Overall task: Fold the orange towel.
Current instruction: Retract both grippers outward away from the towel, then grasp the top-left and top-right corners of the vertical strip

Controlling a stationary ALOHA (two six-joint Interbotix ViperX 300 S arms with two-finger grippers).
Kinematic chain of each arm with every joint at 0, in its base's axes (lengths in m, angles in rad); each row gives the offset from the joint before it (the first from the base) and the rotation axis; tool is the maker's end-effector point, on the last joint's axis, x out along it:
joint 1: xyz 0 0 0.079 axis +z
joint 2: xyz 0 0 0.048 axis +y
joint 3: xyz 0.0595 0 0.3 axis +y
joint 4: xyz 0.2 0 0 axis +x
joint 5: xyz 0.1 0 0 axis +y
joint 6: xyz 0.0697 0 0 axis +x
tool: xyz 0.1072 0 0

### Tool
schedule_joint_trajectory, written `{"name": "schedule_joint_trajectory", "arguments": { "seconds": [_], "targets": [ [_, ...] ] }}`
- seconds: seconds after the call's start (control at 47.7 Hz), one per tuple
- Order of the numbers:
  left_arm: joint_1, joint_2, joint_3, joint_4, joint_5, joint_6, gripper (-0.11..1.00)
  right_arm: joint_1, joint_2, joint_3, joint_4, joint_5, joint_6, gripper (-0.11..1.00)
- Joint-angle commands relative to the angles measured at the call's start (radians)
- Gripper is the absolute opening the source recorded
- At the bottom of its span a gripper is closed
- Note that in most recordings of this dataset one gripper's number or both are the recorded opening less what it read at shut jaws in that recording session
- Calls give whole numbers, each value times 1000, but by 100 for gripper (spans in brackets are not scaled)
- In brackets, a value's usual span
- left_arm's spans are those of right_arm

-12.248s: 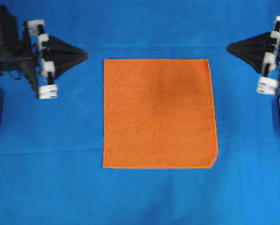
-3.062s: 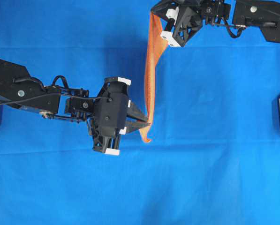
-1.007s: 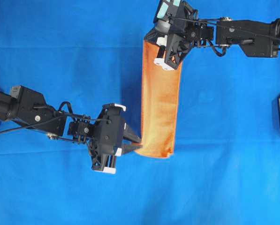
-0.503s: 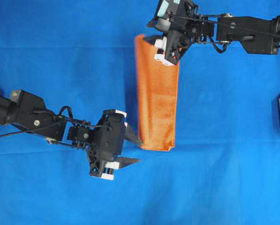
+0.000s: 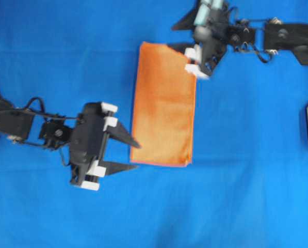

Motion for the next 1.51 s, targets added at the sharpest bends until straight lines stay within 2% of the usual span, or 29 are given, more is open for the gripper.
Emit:
{"name": "schedule_joint_trajectory", "arguments": {
  "seconds": [0.0,0.168,0.336,0.545,1.154,1.363,1.489],
  "targets": [
    [44,-60,26,2,-34,2,46,23,-101,43,5,-21,8,55],
    [132,-152,127,2,-153,3,46,69,-281,195,34,-64,48,55],
    [189,-250,221,2,-213,3,46,110,-445,316,48,-77,107,55],
    [225,-331,308,2,-252,0,46,123,-529,416,51,-106,172,55],
    [235,-299,285,2,-267,0,46,115,-512,391,49,-103,175,55],
    [348,-173,189,2,-259,0,46,18,-407,333,46,-92,175,55],
    [407,-74,112,2,-247,0,54,-43,-285,287,41,-91,163,56]
  ]
}}
